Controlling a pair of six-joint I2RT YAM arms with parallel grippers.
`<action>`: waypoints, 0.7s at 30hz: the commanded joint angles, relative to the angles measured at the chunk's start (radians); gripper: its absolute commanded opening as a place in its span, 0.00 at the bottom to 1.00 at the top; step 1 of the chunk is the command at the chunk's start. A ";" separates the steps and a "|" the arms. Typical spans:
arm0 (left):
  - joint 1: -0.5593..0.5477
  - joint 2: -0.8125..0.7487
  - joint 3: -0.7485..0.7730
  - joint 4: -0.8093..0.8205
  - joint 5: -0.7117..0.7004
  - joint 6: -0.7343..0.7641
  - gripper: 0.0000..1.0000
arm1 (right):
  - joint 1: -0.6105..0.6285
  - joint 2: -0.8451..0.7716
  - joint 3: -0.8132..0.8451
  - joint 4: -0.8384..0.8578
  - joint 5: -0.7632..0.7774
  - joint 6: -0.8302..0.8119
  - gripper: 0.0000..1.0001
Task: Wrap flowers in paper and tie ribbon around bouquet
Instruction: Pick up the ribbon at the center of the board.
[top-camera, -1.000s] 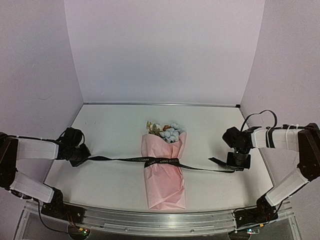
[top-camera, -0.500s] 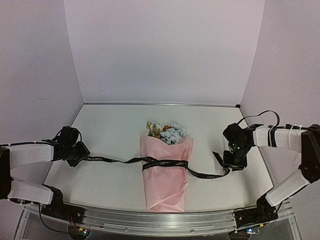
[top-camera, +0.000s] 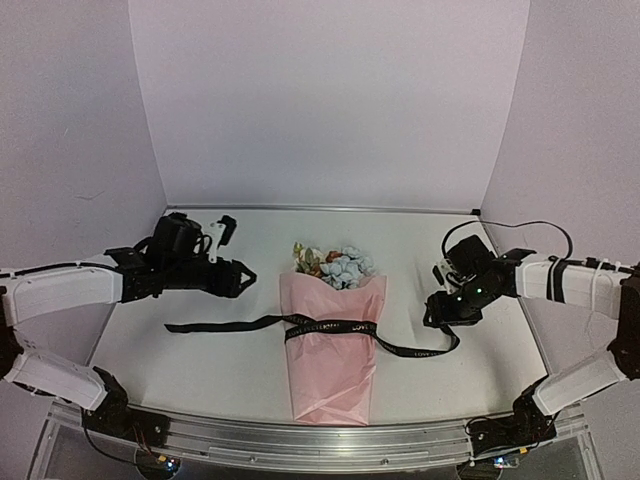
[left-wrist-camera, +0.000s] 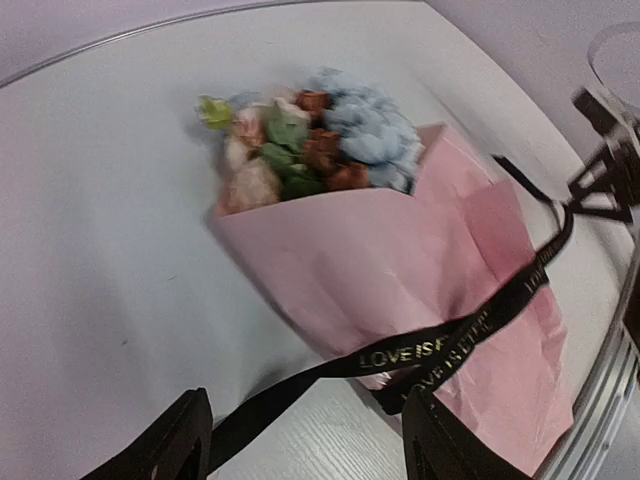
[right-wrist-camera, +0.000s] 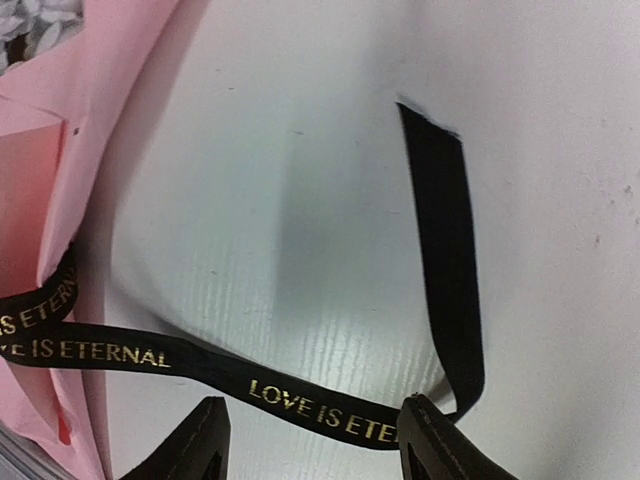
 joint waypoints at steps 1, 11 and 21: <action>-0.067 0.121 0.066 0.052 0.148 0.471 0.67 | 0.029 -0.023 -0.017 0.106 -0.103 -0.115 0.61; -0.095 0.318 0.151 0.014 0.162 0.884 0.67 | 0.090 -0.027 -0.032 0.141 -0.128 -0.239 0.67; -0.129 0.441 0.232 -0.013 0.121 0.990 0.64 | 0.116 -0.028 -0.039 0.141 -0.128 -0.296 0.69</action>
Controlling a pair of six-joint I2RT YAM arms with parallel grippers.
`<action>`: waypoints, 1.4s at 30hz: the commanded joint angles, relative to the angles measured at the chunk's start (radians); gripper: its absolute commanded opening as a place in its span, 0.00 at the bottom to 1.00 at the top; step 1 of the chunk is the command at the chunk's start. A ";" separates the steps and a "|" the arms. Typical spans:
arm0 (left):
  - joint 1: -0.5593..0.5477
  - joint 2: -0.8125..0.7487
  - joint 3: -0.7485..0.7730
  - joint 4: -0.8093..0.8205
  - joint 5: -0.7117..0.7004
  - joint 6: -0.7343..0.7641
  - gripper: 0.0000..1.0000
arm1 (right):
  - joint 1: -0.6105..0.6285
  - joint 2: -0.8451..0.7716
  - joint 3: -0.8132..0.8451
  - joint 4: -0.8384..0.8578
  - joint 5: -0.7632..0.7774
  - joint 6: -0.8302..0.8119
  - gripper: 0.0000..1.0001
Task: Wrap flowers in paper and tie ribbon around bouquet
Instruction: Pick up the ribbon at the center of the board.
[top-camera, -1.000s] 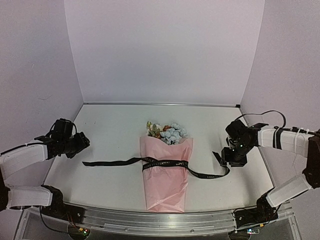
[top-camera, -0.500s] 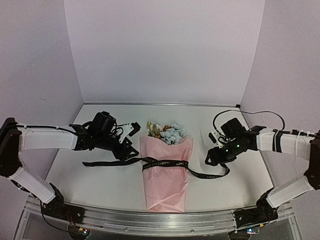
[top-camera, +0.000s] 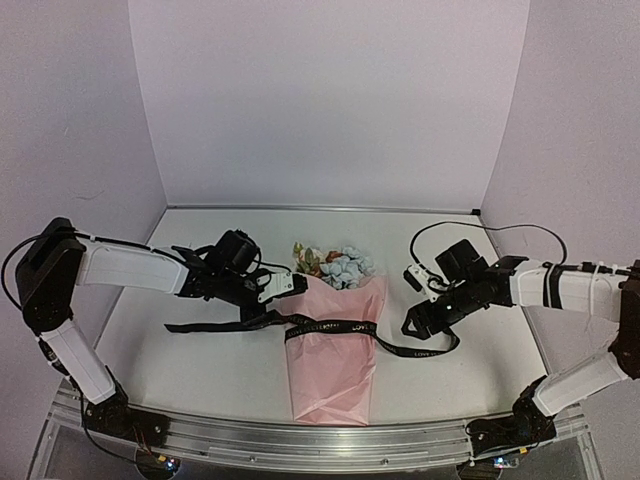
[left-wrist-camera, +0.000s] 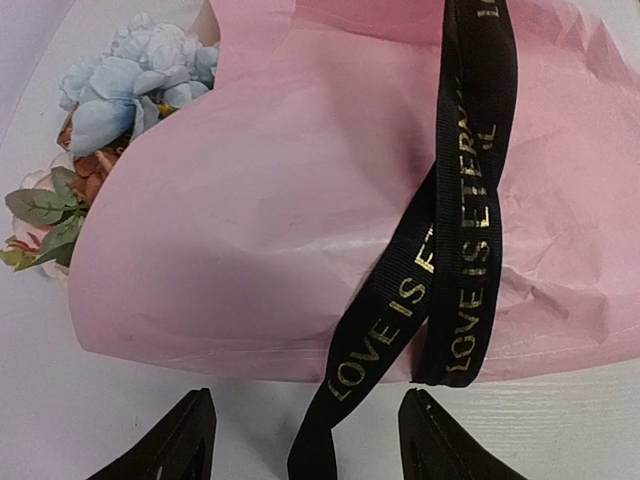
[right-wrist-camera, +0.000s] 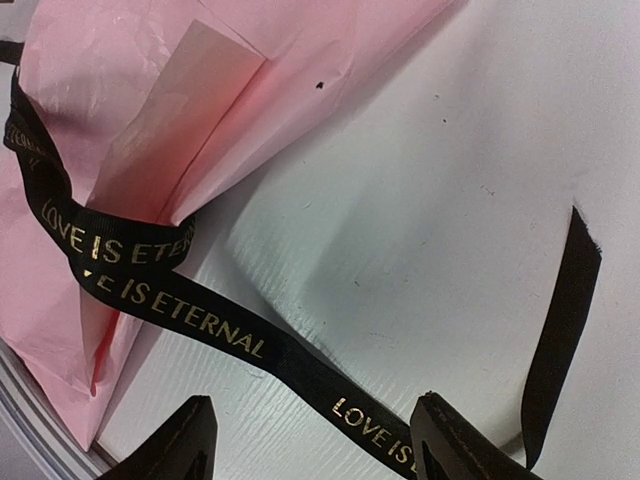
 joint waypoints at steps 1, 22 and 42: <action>-0.017 0.052 0.078 -0.026 -0.015 0.082 0.63 | 0.017 -0.027 -0.014 0.021 -0.003 -0.046 0.69; -0.073 0.013 0.058 0.032 -0.088 -0.050 0.01 | 0.094 0.045 -0.033 0.041 0.003 -0.269 0.73; -0.085 -0.069 0.004 0.064 -0.106 -0.140 0.00 | 0.240 0.292 -0.039 0.370 0.191 -0.320 0.66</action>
